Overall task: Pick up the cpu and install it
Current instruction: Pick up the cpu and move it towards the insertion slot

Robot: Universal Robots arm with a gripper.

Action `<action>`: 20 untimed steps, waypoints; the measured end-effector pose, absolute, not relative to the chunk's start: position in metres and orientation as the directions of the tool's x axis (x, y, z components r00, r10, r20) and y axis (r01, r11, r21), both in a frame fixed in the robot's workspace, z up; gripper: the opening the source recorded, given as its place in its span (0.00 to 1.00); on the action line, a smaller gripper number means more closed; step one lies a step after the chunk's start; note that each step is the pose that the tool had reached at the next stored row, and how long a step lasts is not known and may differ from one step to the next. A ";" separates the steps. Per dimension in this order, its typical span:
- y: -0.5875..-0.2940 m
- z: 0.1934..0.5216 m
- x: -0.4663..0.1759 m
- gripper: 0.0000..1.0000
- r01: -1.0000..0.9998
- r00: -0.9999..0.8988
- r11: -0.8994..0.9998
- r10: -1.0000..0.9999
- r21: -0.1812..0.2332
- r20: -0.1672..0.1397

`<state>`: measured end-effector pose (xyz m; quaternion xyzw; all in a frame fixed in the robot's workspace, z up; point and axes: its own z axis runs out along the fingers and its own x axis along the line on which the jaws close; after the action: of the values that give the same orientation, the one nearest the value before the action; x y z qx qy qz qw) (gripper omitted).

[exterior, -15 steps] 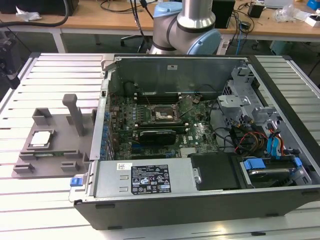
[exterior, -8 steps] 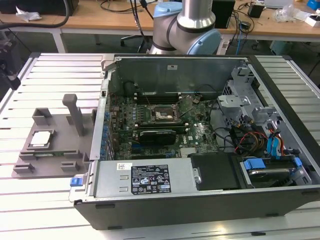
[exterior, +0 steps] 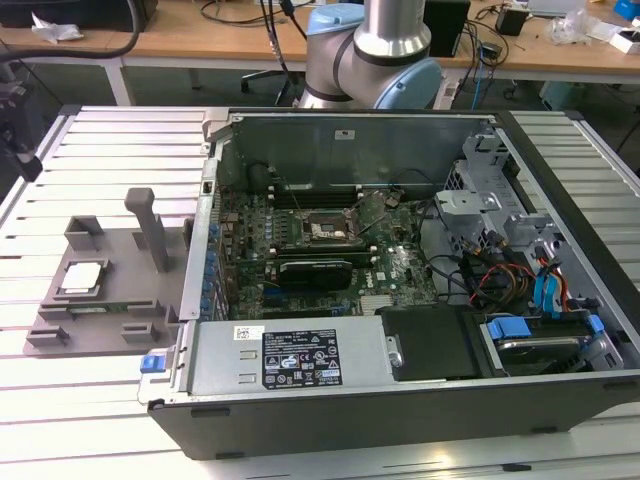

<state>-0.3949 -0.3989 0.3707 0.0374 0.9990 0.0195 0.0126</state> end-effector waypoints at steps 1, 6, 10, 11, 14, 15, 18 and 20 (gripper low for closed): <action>-0.399 0.371 -0.395 0.54 0.074 -0.997 0.996 0.075 0.040 -0.024; -0.399 0.369 -0.395 0.54 0.074 -0.997 0.996 0.075 0.040 -0.024; -0.399 0.368 -0.395 0.54 0.074 -0.997 0.996 0.075 0.040 -0.024; -0.399 0.368 -0.395 0.54 0.074 -0.997 0.996 0.075 0.040 -0.024; -0.399 0.367 -0.395 0.54 0.074 -0.997 0.996 0.075 0.040 -0.024; -0.399 0.367 -0.395 0.54 0.074 -0.997 0.996 0.075 0.040 -0.024; -0.399 0.366 -0.395 0.54 0.074 -0.997 0.996 0.075 0.040 -0.024; -0.399 0.365 -0.395 0.54 0.074 -0.997 0.996 0.075 0.040 -0.024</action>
<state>-0.3949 -0.3989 0.3652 0.0374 0.9990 0.0195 0.0126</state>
